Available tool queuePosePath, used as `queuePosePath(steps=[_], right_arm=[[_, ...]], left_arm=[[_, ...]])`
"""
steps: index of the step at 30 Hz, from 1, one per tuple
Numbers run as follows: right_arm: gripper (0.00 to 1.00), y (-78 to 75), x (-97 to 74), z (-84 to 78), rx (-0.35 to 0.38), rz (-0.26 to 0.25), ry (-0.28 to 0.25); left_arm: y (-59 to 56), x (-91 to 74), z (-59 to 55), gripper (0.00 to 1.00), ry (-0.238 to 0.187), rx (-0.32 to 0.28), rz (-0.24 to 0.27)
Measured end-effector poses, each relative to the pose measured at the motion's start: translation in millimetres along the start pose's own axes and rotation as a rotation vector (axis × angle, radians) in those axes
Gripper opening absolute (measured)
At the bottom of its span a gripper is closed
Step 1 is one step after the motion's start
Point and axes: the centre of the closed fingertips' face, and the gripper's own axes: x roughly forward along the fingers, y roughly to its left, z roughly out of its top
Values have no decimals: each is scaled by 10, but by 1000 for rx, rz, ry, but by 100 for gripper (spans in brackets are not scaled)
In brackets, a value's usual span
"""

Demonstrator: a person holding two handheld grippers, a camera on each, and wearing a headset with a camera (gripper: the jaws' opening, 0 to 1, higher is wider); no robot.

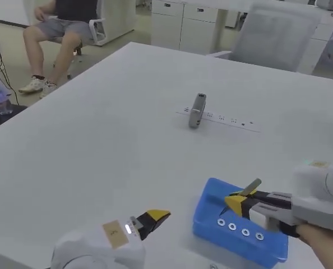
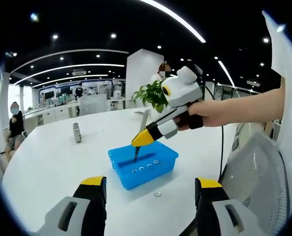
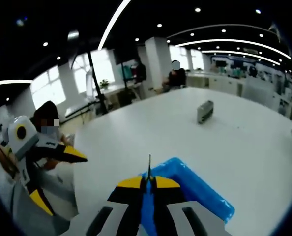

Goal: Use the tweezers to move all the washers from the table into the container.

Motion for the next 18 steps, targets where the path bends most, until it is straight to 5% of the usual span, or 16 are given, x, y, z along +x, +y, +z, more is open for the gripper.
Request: queuePosePath(steps=[6, 9, 18], right_arm=[[4, 280, -142, 28, 20, 78, -29], [4, 444, -147, -83, 16, 132, 1], [4, 493, 6, -539, 5, 138, 120]], left_arm=[[-21, 2, -5, 74, 6, 3, -6], [-28, 5, -8, 74, 8, 6, -8], [-35, 9, -20, 74, 16, 10, -11]])
